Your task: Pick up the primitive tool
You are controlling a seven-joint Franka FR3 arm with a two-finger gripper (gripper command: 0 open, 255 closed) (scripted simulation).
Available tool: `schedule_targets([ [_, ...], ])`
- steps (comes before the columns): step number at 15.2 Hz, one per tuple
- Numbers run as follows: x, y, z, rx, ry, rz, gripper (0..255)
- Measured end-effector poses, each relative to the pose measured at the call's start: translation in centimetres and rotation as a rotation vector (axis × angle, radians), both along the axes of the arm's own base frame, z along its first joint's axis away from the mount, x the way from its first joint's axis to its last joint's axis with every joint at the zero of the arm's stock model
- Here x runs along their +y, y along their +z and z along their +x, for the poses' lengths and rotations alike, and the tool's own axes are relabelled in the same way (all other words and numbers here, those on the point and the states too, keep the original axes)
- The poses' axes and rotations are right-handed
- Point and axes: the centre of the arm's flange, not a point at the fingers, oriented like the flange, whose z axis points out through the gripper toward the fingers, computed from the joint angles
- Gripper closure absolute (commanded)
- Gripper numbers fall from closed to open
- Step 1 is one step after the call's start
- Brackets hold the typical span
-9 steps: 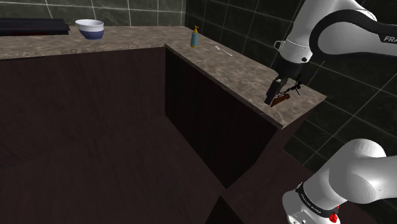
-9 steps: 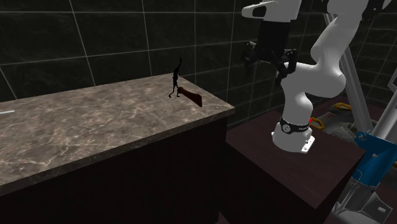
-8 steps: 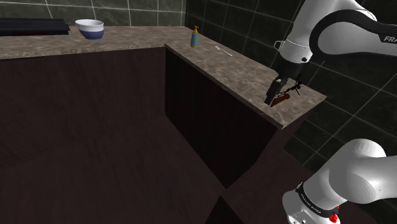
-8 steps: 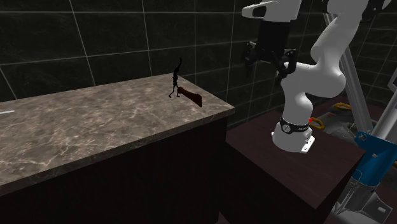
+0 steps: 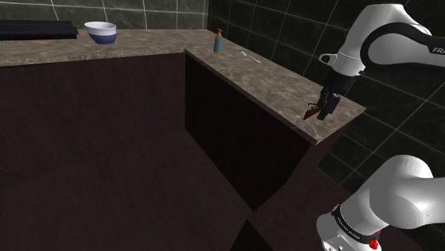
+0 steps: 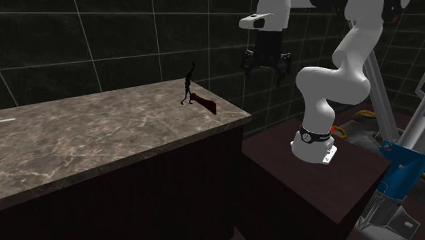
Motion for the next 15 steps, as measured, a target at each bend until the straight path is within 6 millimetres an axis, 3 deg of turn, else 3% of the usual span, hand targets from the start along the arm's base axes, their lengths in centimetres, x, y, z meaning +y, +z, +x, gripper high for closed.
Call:
schedule_targets([
  [6, -8.1, -2.1, 0.4, 0.023, 0.281, 0.037, 0],
  [15, -19.0, -6.4, 5.1, 0.059, 0.704, 0.093, 0],
])
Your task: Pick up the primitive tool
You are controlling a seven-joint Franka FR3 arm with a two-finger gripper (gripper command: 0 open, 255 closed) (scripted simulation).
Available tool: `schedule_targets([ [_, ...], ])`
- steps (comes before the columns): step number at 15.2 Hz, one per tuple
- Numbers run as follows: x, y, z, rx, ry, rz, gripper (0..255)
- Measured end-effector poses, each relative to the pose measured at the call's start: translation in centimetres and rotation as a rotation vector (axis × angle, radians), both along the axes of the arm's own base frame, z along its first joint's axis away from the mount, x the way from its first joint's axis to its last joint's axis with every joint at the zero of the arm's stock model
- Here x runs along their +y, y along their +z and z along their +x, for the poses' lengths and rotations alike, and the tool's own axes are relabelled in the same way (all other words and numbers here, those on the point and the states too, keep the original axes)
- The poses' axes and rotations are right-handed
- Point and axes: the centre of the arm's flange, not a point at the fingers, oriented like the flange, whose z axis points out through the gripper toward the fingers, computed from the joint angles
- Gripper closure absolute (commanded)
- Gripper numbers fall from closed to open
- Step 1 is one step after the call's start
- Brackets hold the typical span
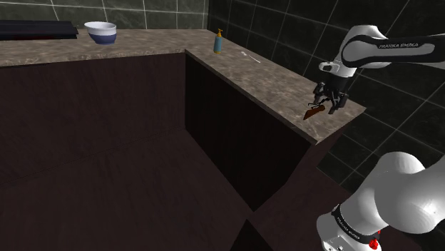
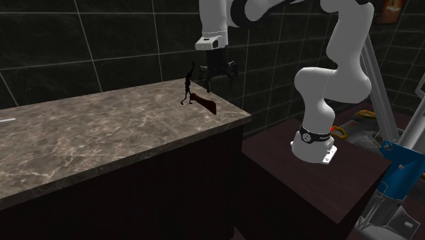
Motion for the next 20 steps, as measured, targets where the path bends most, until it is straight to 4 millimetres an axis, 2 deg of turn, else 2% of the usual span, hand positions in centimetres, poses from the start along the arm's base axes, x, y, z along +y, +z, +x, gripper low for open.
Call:
schedule_targets([
  [3, -3.1, -1.2, 2.3, 0.013, 0.140, 0.020, 0],
  [6, -5.3, -2.6, 4.5, 0.022, 0.252, 0.033, 0],
  [13, -5.6, -6.2, 4.9, 0.023, 0.278, 0.034, 0],
  [14, -5.6, -6.4, 4.9, 0.023, 0.278, 0.034, 255],
  [20, -5.6, -6.5, 4.8, 0.022, 0.279, 0.033, 255],
])
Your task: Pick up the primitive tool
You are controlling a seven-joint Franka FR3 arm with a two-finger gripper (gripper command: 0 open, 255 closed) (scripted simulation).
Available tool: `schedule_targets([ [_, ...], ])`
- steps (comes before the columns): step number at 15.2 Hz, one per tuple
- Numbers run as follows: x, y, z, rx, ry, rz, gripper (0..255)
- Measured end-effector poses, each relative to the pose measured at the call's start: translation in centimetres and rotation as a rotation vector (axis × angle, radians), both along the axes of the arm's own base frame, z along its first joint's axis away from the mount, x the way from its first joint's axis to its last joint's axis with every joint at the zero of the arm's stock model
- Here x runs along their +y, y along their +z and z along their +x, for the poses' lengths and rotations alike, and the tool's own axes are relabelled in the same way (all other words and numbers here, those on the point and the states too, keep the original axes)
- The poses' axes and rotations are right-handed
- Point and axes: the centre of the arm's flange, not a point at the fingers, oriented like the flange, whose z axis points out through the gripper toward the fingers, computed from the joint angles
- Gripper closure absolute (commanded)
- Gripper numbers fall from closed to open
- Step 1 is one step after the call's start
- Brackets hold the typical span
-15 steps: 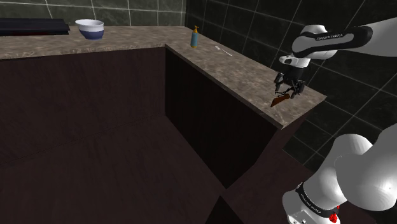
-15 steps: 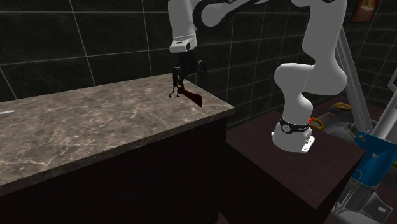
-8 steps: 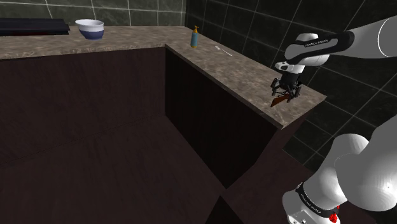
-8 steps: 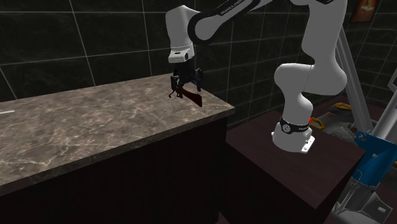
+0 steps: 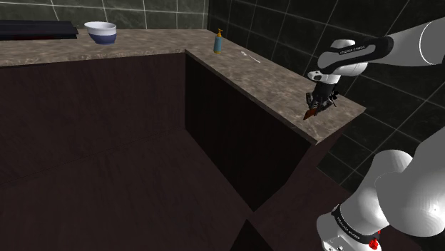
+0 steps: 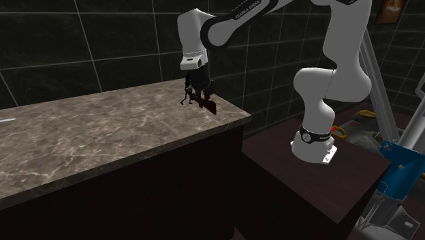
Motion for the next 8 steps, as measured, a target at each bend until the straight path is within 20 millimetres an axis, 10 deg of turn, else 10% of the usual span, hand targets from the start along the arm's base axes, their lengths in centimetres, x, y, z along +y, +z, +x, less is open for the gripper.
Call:
schedule_targets([
  [8, 0.1, 1.7, 0.0, 0.001, 0.000, 0.000, 255],
])
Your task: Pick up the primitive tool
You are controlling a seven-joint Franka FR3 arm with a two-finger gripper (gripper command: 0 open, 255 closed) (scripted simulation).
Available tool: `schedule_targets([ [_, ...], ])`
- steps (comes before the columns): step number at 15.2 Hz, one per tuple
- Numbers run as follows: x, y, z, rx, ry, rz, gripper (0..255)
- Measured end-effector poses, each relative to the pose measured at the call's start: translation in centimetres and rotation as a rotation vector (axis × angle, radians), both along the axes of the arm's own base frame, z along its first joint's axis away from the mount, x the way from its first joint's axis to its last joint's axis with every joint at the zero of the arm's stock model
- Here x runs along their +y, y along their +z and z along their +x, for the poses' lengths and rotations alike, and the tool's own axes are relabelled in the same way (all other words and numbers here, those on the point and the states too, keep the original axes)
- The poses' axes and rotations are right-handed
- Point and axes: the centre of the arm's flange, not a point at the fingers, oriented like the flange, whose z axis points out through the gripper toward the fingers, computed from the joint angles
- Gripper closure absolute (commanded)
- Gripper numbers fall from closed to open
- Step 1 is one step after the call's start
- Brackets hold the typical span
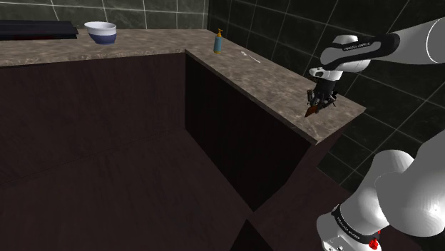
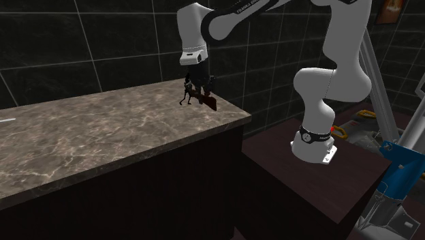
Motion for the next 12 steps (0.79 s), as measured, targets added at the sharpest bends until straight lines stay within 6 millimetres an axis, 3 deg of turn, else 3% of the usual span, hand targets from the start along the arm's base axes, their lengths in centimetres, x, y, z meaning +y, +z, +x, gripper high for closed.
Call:
schedule_targets([
  [12, -0.1, 6.0, 0.0, 0.000, 0.000, 0.000, 255],
])
